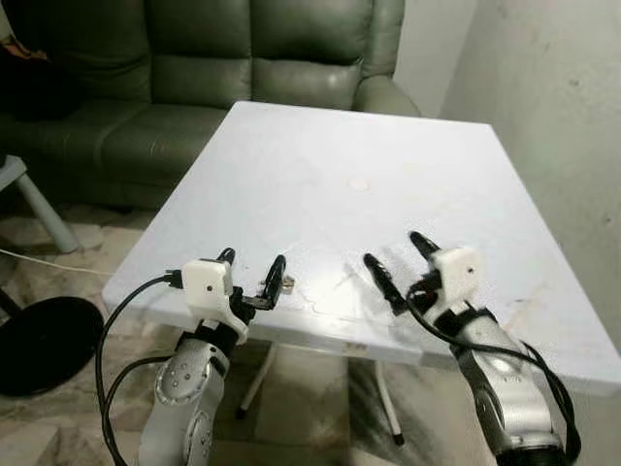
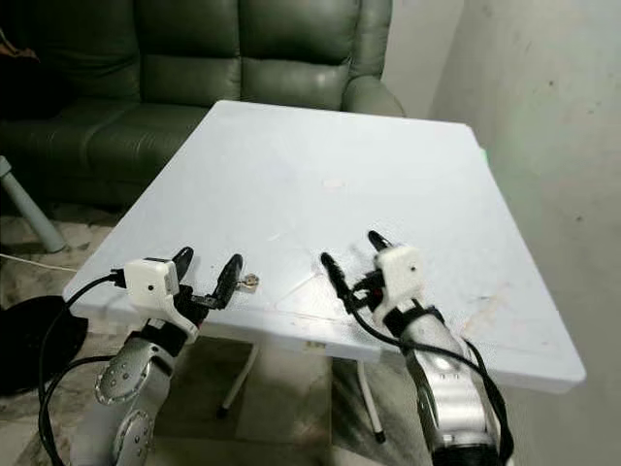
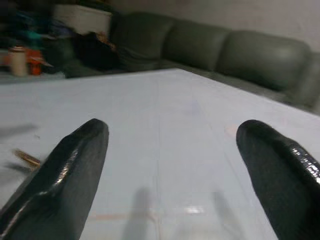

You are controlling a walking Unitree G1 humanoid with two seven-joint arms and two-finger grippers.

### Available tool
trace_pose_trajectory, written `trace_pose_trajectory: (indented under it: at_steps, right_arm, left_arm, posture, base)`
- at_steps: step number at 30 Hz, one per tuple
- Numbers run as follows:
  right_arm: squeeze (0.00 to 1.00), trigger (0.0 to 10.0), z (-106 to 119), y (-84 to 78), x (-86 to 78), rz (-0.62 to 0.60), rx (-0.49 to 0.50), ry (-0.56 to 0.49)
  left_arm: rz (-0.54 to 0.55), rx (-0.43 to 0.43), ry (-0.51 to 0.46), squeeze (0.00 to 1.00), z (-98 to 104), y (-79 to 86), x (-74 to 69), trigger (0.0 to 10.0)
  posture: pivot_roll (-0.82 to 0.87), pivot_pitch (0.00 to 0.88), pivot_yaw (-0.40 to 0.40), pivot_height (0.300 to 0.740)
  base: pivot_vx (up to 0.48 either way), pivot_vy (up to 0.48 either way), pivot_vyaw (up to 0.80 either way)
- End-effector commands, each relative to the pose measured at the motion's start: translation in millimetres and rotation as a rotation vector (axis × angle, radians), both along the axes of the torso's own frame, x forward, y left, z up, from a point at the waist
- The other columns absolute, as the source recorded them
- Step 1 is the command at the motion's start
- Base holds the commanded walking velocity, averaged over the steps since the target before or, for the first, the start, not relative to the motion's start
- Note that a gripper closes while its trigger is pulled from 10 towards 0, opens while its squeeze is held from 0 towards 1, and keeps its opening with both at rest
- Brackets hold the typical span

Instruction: Hang keys on a hook

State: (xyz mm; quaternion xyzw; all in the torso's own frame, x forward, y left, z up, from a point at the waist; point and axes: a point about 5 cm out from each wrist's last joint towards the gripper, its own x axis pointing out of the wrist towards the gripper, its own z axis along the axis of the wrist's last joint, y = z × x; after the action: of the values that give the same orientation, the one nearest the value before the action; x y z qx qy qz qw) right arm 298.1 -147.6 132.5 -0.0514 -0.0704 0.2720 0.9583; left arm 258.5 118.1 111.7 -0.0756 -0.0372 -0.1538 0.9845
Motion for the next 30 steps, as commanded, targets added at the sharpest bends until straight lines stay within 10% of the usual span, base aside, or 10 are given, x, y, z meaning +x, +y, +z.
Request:
trace_pose_trajectory:
  at_steps: [1, 15, 30]
  right_arm:
    - [0.0, 10.0, -1.7, -1.0, 3.7, 0.033, -0.025, 0.026]
    - [0.0, 10.0, 8.9, 10.0, 19.1, 0.093, -0.008, 0.025]
    - [0.0, 10.0, 11.7, 5.4, 13.5, -0.124, 0.24, -0.008]
  left_arm:
    - [-0.017, 0.014, -0.005, 0.0, -1.1, -2.7, -1.6, 10.0]
    - [0.011, -0.036, 0.036, 0.0, -4.4, -1.8, -3.6, 10.0]
    - [0.071, -0.085, 0.014, 0.0, 7.8, 16.4, 9.5, 10.0]
  posture:
    - [-0.01, 0.0, -0.057, 0.715]
    - [0.02, 0.0, -0.077, 0.715]
    - [0.01, 0.0, -0.066, 0.715]
  base:
    - [0.0, 0.0, 0.0]
    - [0.0, 0.0, 0.0]
    - [0.0, 0.461, 0.0]
